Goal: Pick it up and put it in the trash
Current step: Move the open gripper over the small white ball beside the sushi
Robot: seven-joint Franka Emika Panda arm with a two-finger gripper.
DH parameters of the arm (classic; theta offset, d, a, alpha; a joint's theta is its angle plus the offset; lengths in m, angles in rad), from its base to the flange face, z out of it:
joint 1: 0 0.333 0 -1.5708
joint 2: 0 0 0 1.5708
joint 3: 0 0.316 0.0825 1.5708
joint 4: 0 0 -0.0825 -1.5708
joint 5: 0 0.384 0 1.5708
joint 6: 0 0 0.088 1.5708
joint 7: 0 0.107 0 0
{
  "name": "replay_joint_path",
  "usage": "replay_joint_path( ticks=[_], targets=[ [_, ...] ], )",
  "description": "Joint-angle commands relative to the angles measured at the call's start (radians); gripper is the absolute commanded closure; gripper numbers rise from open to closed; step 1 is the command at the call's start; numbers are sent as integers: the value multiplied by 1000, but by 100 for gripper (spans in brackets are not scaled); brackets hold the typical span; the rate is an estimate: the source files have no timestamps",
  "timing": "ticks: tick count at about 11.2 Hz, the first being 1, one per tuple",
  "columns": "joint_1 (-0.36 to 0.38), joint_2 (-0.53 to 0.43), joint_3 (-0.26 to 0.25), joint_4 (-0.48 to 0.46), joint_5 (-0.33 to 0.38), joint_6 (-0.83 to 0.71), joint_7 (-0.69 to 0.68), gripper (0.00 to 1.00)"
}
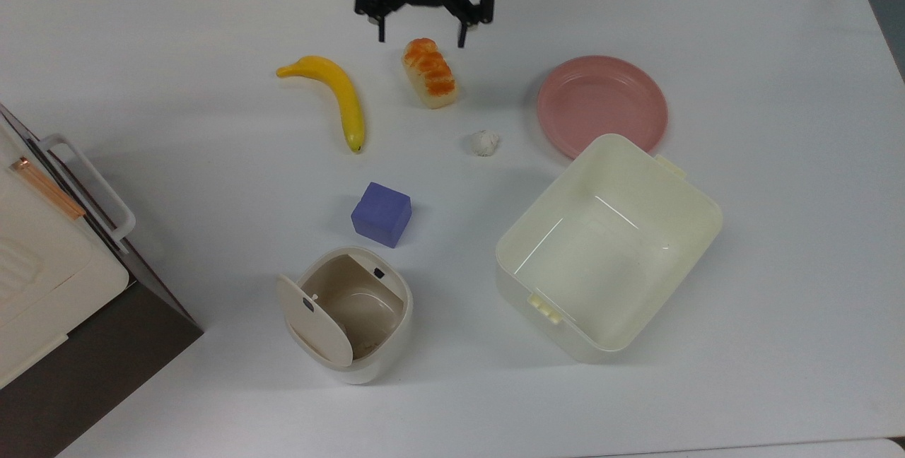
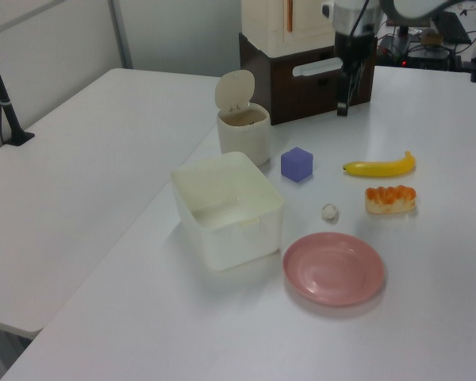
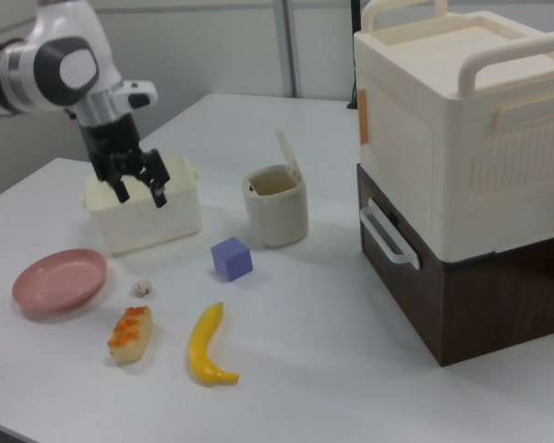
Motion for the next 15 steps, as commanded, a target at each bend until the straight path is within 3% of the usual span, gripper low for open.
replay_joint_path(
  ticks=[1,3,7,10,15],
  targets=[
    [6,45,88,-121,-140,98,195,13],
    [39,109,116,-146,-251,116,316,11],
    [71,183,116,-132,-297,205,422,9],
    [86,226,116,-121,-388,282,579,9],
    [125,278,116,-135,-394,264,579,8]
  ],
)
